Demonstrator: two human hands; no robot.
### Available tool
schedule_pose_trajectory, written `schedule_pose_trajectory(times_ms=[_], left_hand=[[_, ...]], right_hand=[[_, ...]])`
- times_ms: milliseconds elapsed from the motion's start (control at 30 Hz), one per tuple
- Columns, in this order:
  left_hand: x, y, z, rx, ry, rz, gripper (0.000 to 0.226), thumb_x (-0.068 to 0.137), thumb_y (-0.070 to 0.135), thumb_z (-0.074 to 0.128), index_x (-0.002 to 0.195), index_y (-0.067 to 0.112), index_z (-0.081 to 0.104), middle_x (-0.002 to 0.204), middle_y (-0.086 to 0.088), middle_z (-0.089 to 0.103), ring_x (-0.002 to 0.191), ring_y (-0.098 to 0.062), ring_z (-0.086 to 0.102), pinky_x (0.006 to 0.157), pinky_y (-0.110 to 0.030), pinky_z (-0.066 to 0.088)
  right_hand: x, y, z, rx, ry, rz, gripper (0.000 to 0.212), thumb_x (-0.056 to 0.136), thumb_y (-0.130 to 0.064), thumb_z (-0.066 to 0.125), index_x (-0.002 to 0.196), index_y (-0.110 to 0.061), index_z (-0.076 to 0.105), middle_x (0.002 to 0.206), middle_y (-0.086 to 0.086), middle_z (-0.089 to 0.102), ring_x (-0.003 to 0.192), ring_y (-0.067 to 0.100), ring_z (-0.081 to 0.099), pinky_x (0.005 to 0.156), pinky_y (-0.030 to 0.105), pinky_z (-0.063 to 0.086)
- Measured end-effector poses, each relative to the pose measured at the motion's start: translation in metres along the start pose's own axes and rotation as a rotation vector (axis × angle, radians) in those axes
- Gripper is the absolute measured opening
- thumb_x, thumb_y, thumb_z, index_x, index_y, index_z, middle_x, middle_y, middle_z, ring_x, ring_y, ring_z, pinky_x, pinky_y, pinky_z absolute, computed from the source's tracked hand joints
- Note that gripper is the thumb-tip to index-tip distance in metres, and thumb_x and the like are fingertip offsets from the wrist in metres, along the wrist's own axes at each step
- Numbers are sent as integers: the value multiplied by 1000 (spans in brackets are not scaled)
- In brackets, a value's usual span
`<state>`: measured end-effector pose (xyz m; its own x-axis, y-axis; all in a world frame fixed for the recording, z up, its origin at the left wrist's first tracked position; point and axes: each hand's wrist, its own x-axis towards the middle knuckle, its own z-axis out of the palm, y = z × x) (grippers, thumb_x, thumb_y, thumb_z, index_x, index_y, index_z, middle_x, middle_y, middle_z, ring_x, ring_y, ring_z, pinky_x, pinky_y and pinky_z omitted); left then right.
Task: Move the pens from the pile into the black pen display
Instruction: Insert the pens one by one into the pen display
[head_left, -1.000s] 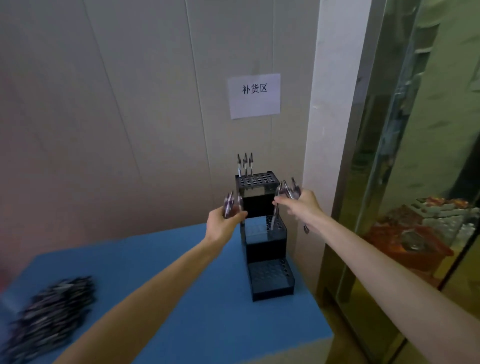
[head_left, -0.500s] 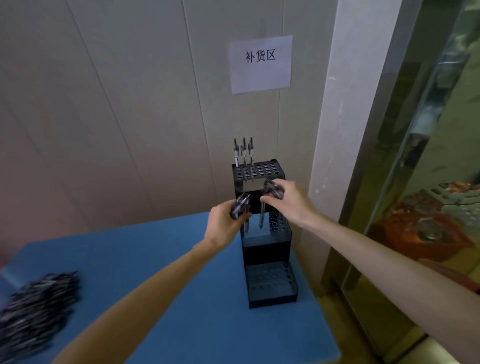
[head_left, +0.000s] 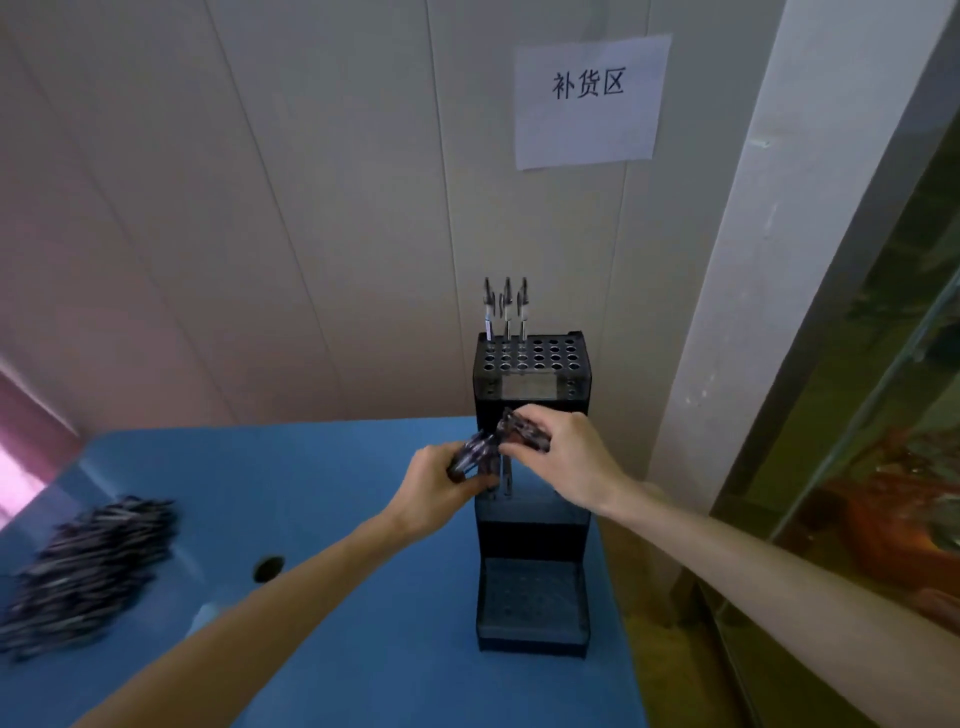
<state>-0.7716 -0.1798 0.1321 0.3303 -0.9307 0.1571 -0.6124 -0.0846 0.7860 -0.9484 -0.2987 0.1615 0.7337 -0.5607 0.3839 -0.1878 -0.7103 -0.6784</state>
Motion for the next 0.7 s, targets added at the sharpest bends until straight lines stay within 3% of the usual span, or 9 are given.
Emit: schedule_pose_trajectory(times_ms=[67,133,200,300,467,567,700], left_hand=[[-2,-3,2,5,11,-10,17,90,22,78,81,13,66,46,12,40,44,-9,30,46,-21,25],[-6,-4,5,5,18,-11,18,90,20,77,79,19,64,47,14,42,44,-8,32,46,-21,26],[-7,-3,5,-10,21,-12,15,90,20,77,81,19,65,47,14,43,44,-8,32,46,-20,26],[-2,-3,3,19,7,-19,17,90,23,78,85,10,66,47,12,40,43,-8,31,45,-22,26],[-5,-9,6,51,22,3,25,89,24,79,79,10,60,53,10,39,45,-9,35,48,-22,26],[-6,-15,8,51,59,-30,25,89,27,78,82,9,62,50,11,38,45,-9,34,48,-25,26],[-10,-4,11,47,55,-9,20,88,35,78,94,23,62,62,12,49,52,-6,42,53,-22,32]], right_hand=[[7,1,-3,-20,-41,-16,18,90,-31,77,105,-21,71,84,-16,68,74,1,63,64,15,45],[12,3,-3,-44,-78,-15,13,90,-31,77,99,-28,68,79,-17,65,70,0,61,62,15,42],[7,7,4,-77,-96,-22,13,90,-33,77,96,-33,65,78,-13,67,69,3,63,61,26,47],[-1,10,14,-72,-40,-6,16,90,-33,76,102,-26,67,84,-10,72,73,7,66,66,35,55],[-11,19,18,-68,-59,8,17,90,-33,77,100,-22,69,84,-11,70,73,7,65,64,32,53],[-21,22,27,-85,34,8,18,91,-35,75,100,-20,70,86,-12,68,74,6,63,62,28,51],[-37,16,29,25,111,132,19,98,-40,64,107,-23,64,87,-12,64,77,5,61,65,22,48]])
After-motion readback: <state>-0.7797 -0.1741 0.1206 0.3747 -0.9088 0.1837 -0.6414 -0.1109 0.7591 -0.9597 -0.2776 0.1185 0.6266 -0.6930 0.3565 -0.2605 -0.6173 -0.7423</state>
